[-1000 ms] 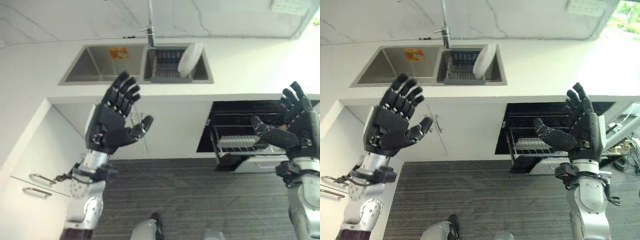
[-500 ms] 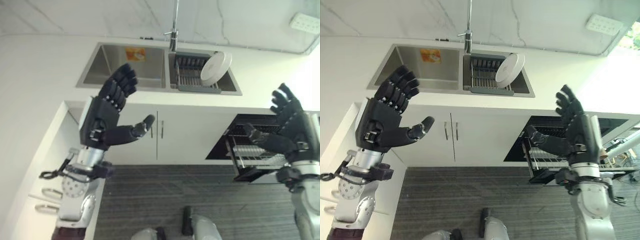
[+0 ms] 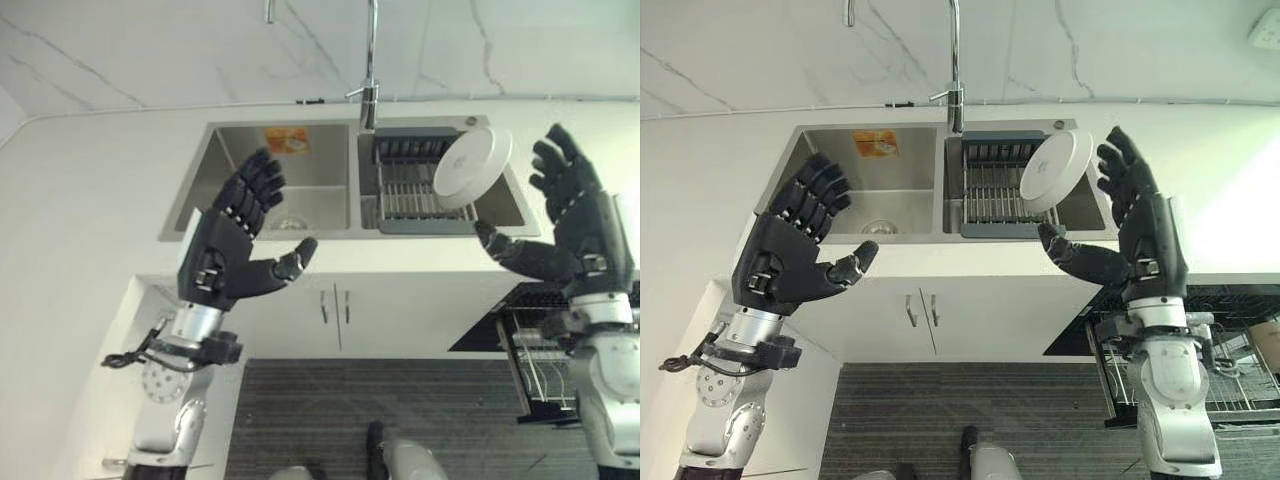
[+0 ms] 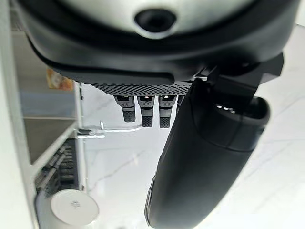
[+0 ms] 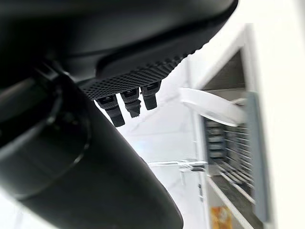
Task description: Place the dishes in the dishwasher.
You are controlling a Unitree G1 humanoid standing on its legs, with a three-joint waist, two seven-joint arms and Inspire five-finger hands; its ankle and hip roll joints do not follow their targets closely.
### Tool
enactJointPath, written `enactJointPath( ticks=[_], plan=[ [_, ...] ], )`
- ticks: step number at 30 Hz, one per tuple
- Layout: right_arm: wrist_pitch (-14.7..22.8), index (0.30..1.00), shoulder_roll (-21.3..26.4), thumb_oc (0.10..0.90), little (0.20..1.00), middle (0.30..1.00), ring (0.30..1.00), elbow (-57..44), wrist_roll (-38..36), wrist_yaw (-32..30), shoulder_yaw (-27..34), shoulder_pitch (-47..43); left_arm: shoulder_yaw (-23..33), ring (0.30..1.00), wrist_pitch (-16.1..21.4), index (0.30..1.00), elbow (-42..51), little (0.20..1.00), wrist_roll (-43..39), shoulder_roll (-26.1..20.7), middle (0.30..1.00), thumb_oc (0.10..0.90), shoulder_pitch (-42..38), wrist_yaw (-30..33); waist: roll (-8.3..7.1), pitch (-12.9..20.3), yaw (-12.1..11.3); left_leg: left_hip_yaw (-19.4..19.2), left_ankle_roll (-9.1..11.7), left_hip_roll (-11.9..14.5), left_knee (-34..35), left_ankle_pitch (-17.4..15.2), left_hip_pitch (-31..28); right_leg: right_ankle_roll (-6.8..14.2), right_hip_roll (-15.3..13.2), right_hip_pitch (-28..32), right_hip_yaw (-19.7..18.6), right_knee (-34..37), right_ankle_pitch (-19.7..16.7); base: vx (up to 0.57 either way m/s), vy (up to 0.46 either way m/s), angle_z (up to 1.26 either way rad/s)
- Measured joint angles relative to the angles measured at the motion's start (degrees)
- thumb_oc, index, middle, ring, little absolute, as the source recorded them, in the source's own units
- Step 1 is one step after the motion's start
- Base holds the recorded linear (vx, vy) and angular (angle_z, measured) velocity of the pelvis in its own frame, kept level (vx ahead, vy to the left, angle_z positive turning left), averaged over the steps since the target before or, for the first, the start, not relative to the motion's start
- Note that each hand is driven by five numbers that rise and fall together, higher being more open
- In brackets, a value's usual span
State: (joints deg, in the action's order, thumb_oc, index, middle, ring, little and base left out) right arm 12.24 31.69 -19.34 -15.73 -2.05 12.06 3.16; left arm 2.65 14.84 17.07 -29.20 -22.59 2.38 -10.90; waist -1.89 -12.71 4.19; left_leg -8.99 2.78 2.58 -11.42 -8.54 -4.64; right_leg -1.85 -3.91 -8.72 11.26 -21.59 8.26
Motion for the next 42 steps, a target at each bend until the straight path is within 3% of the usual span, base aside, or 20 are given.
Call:
enactJointPath(
  ticks=[2,4,5,6,8,10,15,20,23,27,28,29,30,31,32,34,36,39,41,42],
  plan=[
    [1.19,0.900,0.14,0.800,0.900,0.900,0.900,-0.04,-0.11,0.00,0.02,0.16,0.33,0.900,0.00,0.900,0.14,0.900,-0.32,-0.25,0.900,0.800,0.60,-0.30,-1.65,0.15,-0.14,-0.17,2.50,-0.74,-6.20,0.07,2.10,-0.36,-0.77,-0.61,-0.91,-1.66,1.47,0.09,-0.170,-0.08],
    [1.22,0.900,-0.44,0.800,0.900,0.900,0.900,0.01,-0.29,0.77,0.05,0.43,-0.41,0.900,0.03,0.900,-0.06,0.900,-0.31,0.18,0.900,0.800,0.76,-1.05,-2.65,0.08,-1.65,0.57,4.76,0.79,-26.32,3.69,12.84,-1.90,-1.27,0.12,-2.71,-1.53,1.59,0.13,-0.017,-0.24],
    [1.27,0.900,-1.38,0.800,0.900,0.900,0.900,-0.01,-0.52,0.89,0.03,1.21,-1.35,0.900,0.13,0.900,-0.29,0.900,-0.24,0.73,0.900,0.800,0.99,-1.29,-2.59,0.28,-1.83,0.30,1.96,1.44,-26.37,1.38,16.07,-2.42,-1.20,0.72,-2.17,-1.00,2.06,0.18,0.084,-0.11],
    [1.19,0.900,-1.59,0.800,0.900,0.900,0.900,0.04,-1.23,0.93,0.02,1.31,-1.52,0.900,0.14,0.900,-0.27,0.900,-0.20,0.70,0.900,0.800,0.88,-1.80,-1.90,0.59,-1.47,-0.48,0.91,1.23,-22.19,0.78,16.08,-2.31,-1.23,0.51,-1.95,-0.84,2.10,0.19,0.144,0.01],
    [1.06,0.900,-2.08,0.800,0.900,0.900,0.900,0.21,-2.57,1.15,-0.09,1.21,-1.60,0.900,0.25,0.900,-0.41,0.900,-0.20,0.63,0.900,0.800,1.13,-2.86,-1.29,0.67,-1.23,-2.23,-0.51,-0.42,-7.34,0.51,14.65,-1.39,-0.76,0.70,-2.47,-0.43,1.62,0.16,0.128,-0.10],
    [0.64,0.900,-2.34,0.800,0.900,0.900,0.900,2.52,-2.94,1.73,-0.44,0.26,-1.61,0.900,0.53,0.900,-1.18,0.900,-0.01,0.66,0.900,0.800,1.82,-3.32,0.83,0.74,-1.43,2.67,-1.04,-3.17,0.12,1.16,14.34,-1.18,1.57,1.45,-3.87,1.49,0.61,0.12,0.079,-0.34],
    [0.08,0.900,-2.30,0.800,0.900,0.900,0.900,3.34,-3.93,2.85,-1.21,1.51,-2.48,0.900,0.53,0.900,-1.32,0.900,0.79,0.80,0.900,0.800,1.54,-1.70,1.99,0.92,-0.99,3.11,-3.82,-3.80,-1.39,7.57,13.36,0.37,3.25,2.88,-6.81,1.26,2.31,0.12,0.122,-0.50],
    [-0.01,0.900,-4.76,0.800,0.900,0.900,0.900,0.85,-10.76,3.51,-0.34,4.03,-2.11,0.900,1.25,0.900,-1.17,0.900,2.41,-0.96,0.900,0.800,-0.15,0.26,1.82,1.02,0.29,0.80,-7.49,-6.99,-0.86,5.92,11.19,3.98,-0.38,4.15,-7.56,0.63,3.77,0.17,0.178,-0.15],
    [-0.07,0.900,-7.64,0.800,0.900,0.900,0.900,0.66,-13.37,3.49,-1.30,3.54,-2.33,0.900,1.93,0.900,-1.18,0.900,3.21,-1.01,0.900,0.800,-0.43,1.66,1.74,1.00,-0.40,0.09,-9.39,-7.30,-1.18,5.39,10.26,4.86,-0.75,5.49,-7.58,1.69,3.62,0.12,0.192,-0.09],
    [-0.12,0.900,-6.57,0.800,0.900,0.900,0.900,0.50,-10.22,2.63,-1.28,3.42,-2.21,0.900,2.41,0.900,-1.20,0.900,3.66,-1.36,0.900,0.800,-0.44,1.83,1.28,0.99,-1.36,-0.30,-9.20,-7.00,-1.57,4.47,9.78,5.66,-0.43,6.73,-7.16,3.29,2.90,0.08,0.126,-0.05],
    [-0.13,0.900,-6.46,0.800,0.900,0.900,0.900,0.85,-10.15,2.34,-1.21,3.44,-2.22,0.900,3.21,0.900,-1.29,0.900,3.73,-1.26,0.900,0.800,-0.42,1.56,1.74,0.93,-1.27,0.55,-10.29,-5.39,-3.85,2.75,10.69,8.28,1.04,6.37,-5.98,1.05,0.66,0.11,-0.058,-0.29],
    [-0.23,0.900,-6.48,0.800,0.900,0.900,0.900,1.56,-8.91,2.58,-1.30,3.51,-1.84,0.900,4.25,0.900,-1.25,0.900,4.78,-1.46,0.900,0.800,-0.39,1.50,1.52,1.02,-2.28,-0.83,-9.77,-3.14,-4.19,2.61,10.87,11.79,-0.34,2.14,-3.45,-5.47,0.16,0.12,-0.196,-0.40],
    [-0.19,0.900,-6.10,0.800,0.900,0.900,0.900,1.52,-8.47,2.81,-1.21,3.47,-1.76,0.900,4.32,0.900,-1.26,0.900,4.80,-1.47,0.900,0.800,-0.33,1.57,0.65,1.34,-2.82,-1.70,-9.69,-3.02,-4.28,2.52,10.90,10.86,-3.36,1.47,-0.84,-5.73,0.81,0.18,-0.370,-0.49],
    [0.09,0.900,-5.91,0.800,0.900,0.900,0.900,1.10,-7.60,2.85,-1.23,3.41,-1.48,0.900,4.34,0.900,-1.26,0.900,4.79,-1.74,0.900,0.800,-0.48,1.59,0.10,1.86,-2.89,-1.57,-9.26,-3.02,-4.68,2.40,12.14,9.94,-6.71,1.53,-0.78,-0.29,0.38,0.17,-0.354,-0.24],
    [0.43,0.900,-5.89,0.800,0.900,0.900,0.900,1.03,-7.33,2.90,-1.25,3.33,-1.33,0.900,4.35,0.900,-1.37,0.900,4.79,-1.93,0.900,0.800,-0.76,1.59,-0.06,1.92,-2.89,-1.54,-8.90,-3.04,-4.75,2.64,12.93,10.62,-7.58,1.51,-1.67,2.37,-0.17,0.25,-0.505,0.04],
    [0.57,0.900,-6.59,0.800,0.900,0.900,0.900,1.29,-7.42,3.60,-1.67,3.29,-1.38,0.900,3.76,0.900,-4.83,0.900,5.08,-1.89,0.900,0.800,-2.66,2.50,0.17,1.69,-1.25,0.84,-9.46,-4.69,-6.86,2.30,14.80,12.84,-12.97,-0.76,-9.72,3.19,-2.00,0.30,-0.569,0.41],
    [0.47,0.900,-6.76,0.800,0.900,0.900,0.900,1.29,-7.40,3.88,-2.75,3.31,-1.37,0.900,3.75,0.900,-4.81,0.900,5.16,-1.91,0.900,0.800,-2.67,3.16,0.49,1.43,-0.88,2.75,-8.82,-4.57,-7.45,2.57,14.93,13.46,-13.10,-1.52,-12.82,4.44,-2.35,0.19,-0.414,0.48],
    [-0.23,0.900,-6.54,0.800,0.900,0.900,0.900,1.16,-7.48,4.69,-3.57,2.36,-0.75,0.900,3.73,0.900,-3.15,0.900,4.71,-1.90,0.900,0.800,-1.36,3.25,-1.20,1.50,-2.51,3.31,-6.57,-4.22,-7.48,3.10,14.90,12.88,-12.67,-0.93,-8.58,4.42,-2.13,0.13,-0.351,0.28],
    [-1.70,0.900,-5.66,0.800,0.900,0.900,0.900,1.26,-9.23,5.77,-3.62,0.62,-0.42,0.900,3.54,0.900,-1.47,0.900,4.12,-1.88,0.900,0.800,0.29,3.00,-1.03,1.32,-2.91,4.49,-4.40,-2.24,-7.44,3.50,15.48,11.63,-9.38,-0.19,-8.56,4.30,-4.72,0.14,-0.400,0.48],
    [-2.87,0.900,-5.62,0.800,0.900,0.900,0.900,1.37,-10.42,5.97,-3.63,0.33,-0.48,0.900,2.98,0.900,-0.61,0.900,2.45,-1.80,0.900,0.800,0.84,2.63,-0.88,1.39,-2.89,4.33,-3.06,-0.05,-5.45,4.25,14.95,9.90,-7.73,-0.25,-6.68,2.68,-3.92,0.11,-0.397,0.77]
  ],
)
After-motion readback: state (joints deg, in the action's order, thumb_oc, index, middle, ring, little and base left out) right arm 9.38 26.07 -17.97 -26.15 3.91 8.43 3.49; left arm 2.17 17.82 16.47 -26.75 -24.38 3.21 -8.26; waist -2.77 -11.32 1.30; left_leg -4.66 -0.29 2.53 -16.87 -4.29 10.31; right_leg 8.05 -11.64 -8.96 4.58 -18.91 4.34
